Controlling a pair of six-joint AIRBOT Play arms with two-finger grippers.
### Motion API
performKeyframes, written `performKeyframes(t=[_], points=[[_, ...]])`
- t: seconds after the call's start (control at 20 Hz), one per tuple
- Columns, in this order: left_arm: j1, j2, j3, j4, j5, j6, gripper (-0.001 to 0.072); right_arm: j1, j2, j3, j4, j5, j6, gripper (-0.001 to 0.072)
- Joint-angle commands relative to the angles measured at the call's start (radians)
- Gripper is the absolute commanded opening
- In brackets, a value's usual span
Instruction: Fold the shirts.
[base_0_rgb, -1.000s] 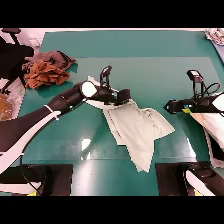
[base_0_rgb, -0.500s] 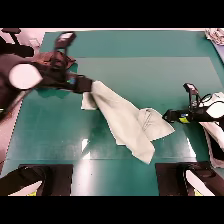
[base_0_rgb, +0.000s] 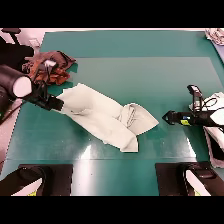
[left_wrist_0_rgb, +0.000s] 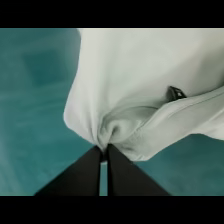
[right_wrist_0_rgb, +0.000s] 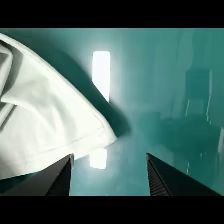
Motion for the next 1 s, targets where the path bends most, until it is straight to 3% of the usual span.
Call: performKeyframes(t=[0.0, 0.05, 0.1, 0.3, 0.4, 0.55, 0.75, 0.8, 0.95], points=[[0.056, 0.003, -0.156, 0.054, 0.162, -0.043, 0.0101, 0.0, 0.084, -0.002, 0.001, -0.02, 0.0, 0.0523], [0.064, 0.003, -0.169, 0.056, 0.197, -0.074, 0.04, -0.001, 0.097, -0.002, 0.0, -0.018, 0.0, 0.0523], [0.072, 0.003, -0.162, 0.057, 0.21, -0.1, 0.0643, -0.001, 0.106, -0.002, 0.0, -0.013, 0.0, 0.0524], [0.074, 0.003, -0.023, -0.024, 0.085, -0.142, 0.067, -0.001, 0.111, -0.002, 0.0, 0.018, 0.0, 0.0524], [0.074, 0.003, 0.034, -0.249, 0.06, -0.098, 0.067, 0.0, 0.111, -0.003, 0.002, 0.011, 0.001, 0.0524], [0.039, 0.0, 0.005, -0.517, 0.148, -0.008, 0.0671, 0.0, 0.111, -0.004, 0.008, -0.02, 0.001, 0.0524], [0.007, -0.125, -0.026, -0.548, 0.15, 0.023, 0.0673, 0.0, 0.111, -0.004, 0.01, -0.032, 0.001, 0.0524], [0.007, -0.169, -0.026, -0.56, 0.156, 0.023, 0.072, 0.0, 0.111, -0.004, 0.01, -0.032, 0.001, 0.0524], [0.007, -0.279, -0.026, -0.611, 0.183, 0.04, 0.0719, 0.0, 0.111, -0.004, 0.01, -0.028, 0.001, 0.0523]])
